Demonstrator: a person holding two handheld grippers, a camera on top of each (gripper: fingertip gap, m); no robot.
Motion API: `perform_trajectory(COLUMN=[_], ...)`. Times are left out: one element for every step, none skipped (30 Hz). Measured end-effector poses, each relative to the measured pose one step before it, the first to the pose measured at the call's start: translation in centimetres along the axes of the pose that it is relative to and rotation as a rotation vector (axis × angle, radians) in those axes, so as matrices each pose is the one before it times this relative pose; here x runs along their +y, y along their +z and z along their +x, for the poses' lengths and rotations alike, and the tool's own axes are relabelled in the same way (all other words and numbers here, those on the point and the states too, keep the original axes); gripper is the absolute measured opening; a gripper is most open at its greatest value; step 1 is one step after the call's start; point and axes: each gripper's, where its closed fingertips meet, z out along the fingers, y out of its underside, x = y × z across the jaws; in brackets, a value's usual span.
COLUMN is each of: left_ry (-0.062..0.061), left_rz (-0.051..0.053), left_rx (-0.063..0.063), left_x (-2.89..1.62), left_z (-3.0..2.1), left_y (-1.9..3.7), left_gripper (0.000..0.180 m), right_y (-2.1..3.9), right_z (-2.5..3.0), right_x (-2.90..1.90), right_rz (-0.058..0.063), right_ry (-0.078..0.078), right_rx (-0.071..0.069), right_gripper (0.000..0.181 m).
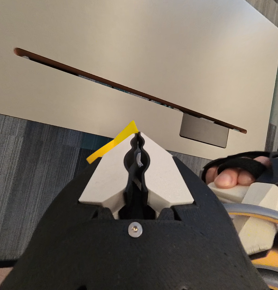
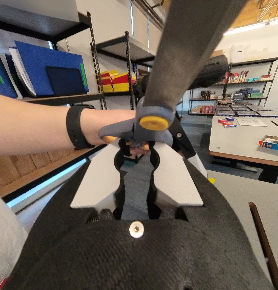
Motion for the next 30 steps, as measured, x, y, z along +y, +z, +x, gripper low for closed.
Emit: perform_trajectory(left_ry=[-0.0065,-0.0053,-0.0025,-0.0011,0.0054,0.0099,0.0087,0.0103,0.0096,0.0074,0.0033,0.0034,-0.0007,-0.0041,0.0009,0.0142,0.0142,0.0222,0.0305,0.035,0.0537,0.0521,0.0365,0.039,0.0335,0.0188,0.0246,0.0273,0.0247,0.0224], left_rz=[0.0134,0.0081,0.009,0.0093,0.0012,0.0051,0.0087,0.0036,0.0057,0.0074,0.0006,-0.0023,0.0003,-0.0018,-0.0008,0.0022,-0.0139,-0.0356,-0.054,-0.0564,-0.0515,-0.0655,-0.0651,-0.0453,-0.0262,-0.0305,-0.0307,-0.028,-0.0254,-0.0215], left_rx=[-0.006,-0.0038,-0.0031,-0.0039,-0.004,-0.0092,-0.0053,-0.0077,-0.004,-0.004,0.0043,0.0,0.0114,0.0195,0.014,0.0166,0.005,0.0051,0.0026,-0.0176,-0.0145,-0.0073,-0.0213,-0.0049,0.0041,-0.0043,-0.0071,-0.0144,-0.0258,-0.0219], left_x=[-0.228,-0.191,-0.209,-0.204,-0.12,-0.18,-0.245,-0.185,-0.192,-0.152,0.012,0.138,0.148,0.172,0.092,-0.004,0.176,0.401,0.622,0.596,0.564,0.741,0.753,0.435,0.153,0.146,0.114,0.045,-0.032,-0.121], left_z=[-0.148,-0.066,0.005,0.079,0.155,0.124,0.206,0.115,0.142,0.1,0.174,0.014,0.096,0.089,-0.121,-0.164,-0.385,-0.4,-0.387,-0.597,-0.417,-0.268,-0.503,-0.226,-0.049,-0.213,-0.213,-0.255,-0.358,-0.252], left_y=[-0.197,-0.188,-0.16,-0.14,-0.092,-0.1,-0.1,-0.121,-0.11,-0.114,-0.057,-0.017,-0.017,-0.091,-0.28,-0.451,-0.56,-0.591,-0.562,-0.59,-0.58,-0.596,-0.645,-0.656,-0.676,-0.677,-0.624,-0.568,-0.5,-0.443], left_gripper=[0.0,0.0,0.0,0.0,0.0,0.0,0.0,0.0,0.0,0.0,0.0,0.0,0.0,0.0,0.0,0.0,0.0,0.0,0.0,0.0,0.0,0.0,0.0,0.0,0.0,0.0,0.0,0.0,0.0,0.0], right_y=[0.233,0.15,0.123,0.127,0.195,0.251,0.328,0.305,0.197,0.164,0.083,0.096,-0.014,-0.125,-0.307,-0.498,-0.652,-0.851,-1.065,-1.1,-1.042,-0.901,-0.662,-0.417,-0.166,0.042,0.168,0.221,0.205,0.173], right_z=[0.041,0.061,0.057,0.005,-0.095,-0.045,-0.126,0.118,0.061,0.043,0.147,-0.045,-0.125,-0.283,-0.191,-0.076,-0.051,-0.051,0.158,0.08,-0.122,-0.049,-0.118,-0.275,-0.376,-0.424,-0.301,-0.428,-0.559,-0.329], right_x=[-0.158,-0.281,-0.397,-0.478,-0.503,-0.447,-0.295,-0.112,-0.358,-0.239,-0.048,0.212,0.174,0.083,0.153,0.214,0.413,0.824,1.05,1.253,1.321,1.352,1.535,1.44,1.194,0.975,0.65,0.306,0.114,-0.045], right_rz=[0.0405,0.0509,0.057,0.0556,0.0511,0.0445,0.0302,0.0159,0.0288,0.0156,-0.0049,-0.0292,-0.0351,-0.0309,-0.0462,-0.0619,-0.0764,-0.0985,-0.0969,-0.0925,-0.0844,-0.0723,-0.0762,-0.0637,-0.0399,-0.0245,-0.0023,0.0205,0.032,0.0393], right_ry=[0.014,0.0151,0.0196,0.0269,0.0219,0.0153,0.0083,0.0078,0.0132,0.0233,0.0266,0.0162,0.012,-0.0066,-0.0246,-0.0299,-0.0224,-0.0029,0.0047,0.0114,0.0182,0.0136,0.0182,0.0204,0.0219,0.03,0.0363,0.0421,0.0373,0.0329], right_rx=[0.0034,0.0012,-0.0002,0.0006,-0.0025,0.0014,-0.0044,0.0094,0.0002,-0.0072,-0.0005,-0.0112,-0.0109,-0.0151,-0.0034,0.0056,0.0017,-0.0061,0.0089,-0.0016,-0.0192,-0.0156,-0.0232,-0.0343,-0.0403,-0.0445,-0.0381,-0.0523,-0.0635,-0.0451], right_gripper=[0.027,0.026,0.027,0.027,0.029,0.03,0.031,0.032,0.032,0.031,0.022,0.021,0.02,0.019,0.019,0.019,0.019,0.019,0.019,0.019,0.019,0.019,0.02,0.02,0.02,0.021,0.021,0.021,0.021,0.021])
